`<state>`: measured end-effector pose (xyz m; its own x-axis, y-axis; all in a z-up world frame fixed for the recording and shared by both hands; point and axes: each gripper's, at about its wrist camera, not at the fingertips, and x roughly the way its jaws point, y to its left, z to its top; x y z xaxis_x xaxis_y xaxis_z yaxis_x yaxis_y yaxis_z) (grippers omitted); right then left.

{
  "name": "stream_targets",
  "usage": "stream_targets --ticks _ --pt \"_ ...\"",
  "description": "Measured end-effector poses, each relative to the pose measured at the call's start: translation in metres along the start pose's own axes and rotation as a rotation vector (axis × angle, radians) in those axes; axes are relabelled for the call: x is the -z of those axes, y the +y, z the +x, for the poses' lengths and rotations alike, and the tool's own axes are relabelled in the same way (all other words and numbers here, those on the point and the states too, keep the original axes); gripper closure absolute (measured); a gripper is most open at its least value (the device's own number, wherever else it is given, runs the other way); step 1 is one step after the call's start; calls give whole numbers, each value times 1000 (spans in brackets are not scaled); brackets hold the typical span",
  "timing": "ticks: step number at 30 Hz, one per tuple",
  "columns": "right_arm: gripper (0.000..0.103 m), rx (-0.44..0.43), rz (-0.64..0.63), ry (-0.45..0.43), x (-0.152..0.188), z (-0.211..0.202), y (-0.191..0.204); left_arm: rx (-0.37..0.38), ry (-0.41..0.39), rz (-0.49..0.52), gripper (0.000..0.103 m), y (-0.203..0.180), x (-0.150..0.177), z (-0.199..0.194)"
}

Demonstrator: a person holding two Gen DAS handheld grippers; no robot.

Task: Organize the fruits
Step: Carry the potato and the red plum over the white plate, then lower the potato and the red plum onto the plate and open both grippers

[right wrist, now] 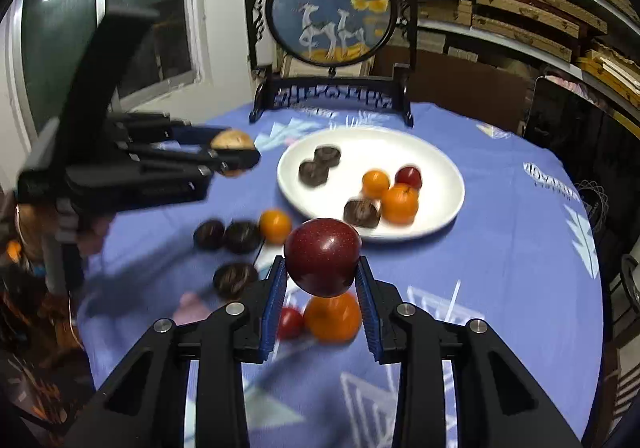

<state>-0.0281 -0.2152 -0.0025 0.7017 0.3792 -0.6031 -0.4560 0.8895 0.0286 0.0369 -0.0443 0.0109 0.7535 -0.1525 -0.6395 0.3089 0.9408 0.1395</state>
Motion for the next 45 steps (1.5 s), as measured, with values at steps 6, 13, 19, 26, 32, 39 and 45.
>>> stream_targets --ticks 6,13,19,26,32,39,45 --pt "68 -7 24 -33 -16 9 -11 -30 -25 -9 63 4 -14 15" --pt "68 -13 60 -58 -37 29 -20 -40 -19 -56 63 17 -34 37" --pt "68 -13 124 -121 -67 37 -37 -54 -7 -118 63 32 -55 55" --pt "68 -20 155 -175 -96 45 -46 -66 6 -183 63 44 -70 72" --pt "68 -63 207 -186 -91 61 -53 -46 9 -232 63 53 -62 83" --pt "68 14 257 -97 -76 96 -72 -36 59 -188 63 45 -51 105" --pt "67 51 278 -65 -68 113 -78 -33 59 -155 63 37 -47 113"
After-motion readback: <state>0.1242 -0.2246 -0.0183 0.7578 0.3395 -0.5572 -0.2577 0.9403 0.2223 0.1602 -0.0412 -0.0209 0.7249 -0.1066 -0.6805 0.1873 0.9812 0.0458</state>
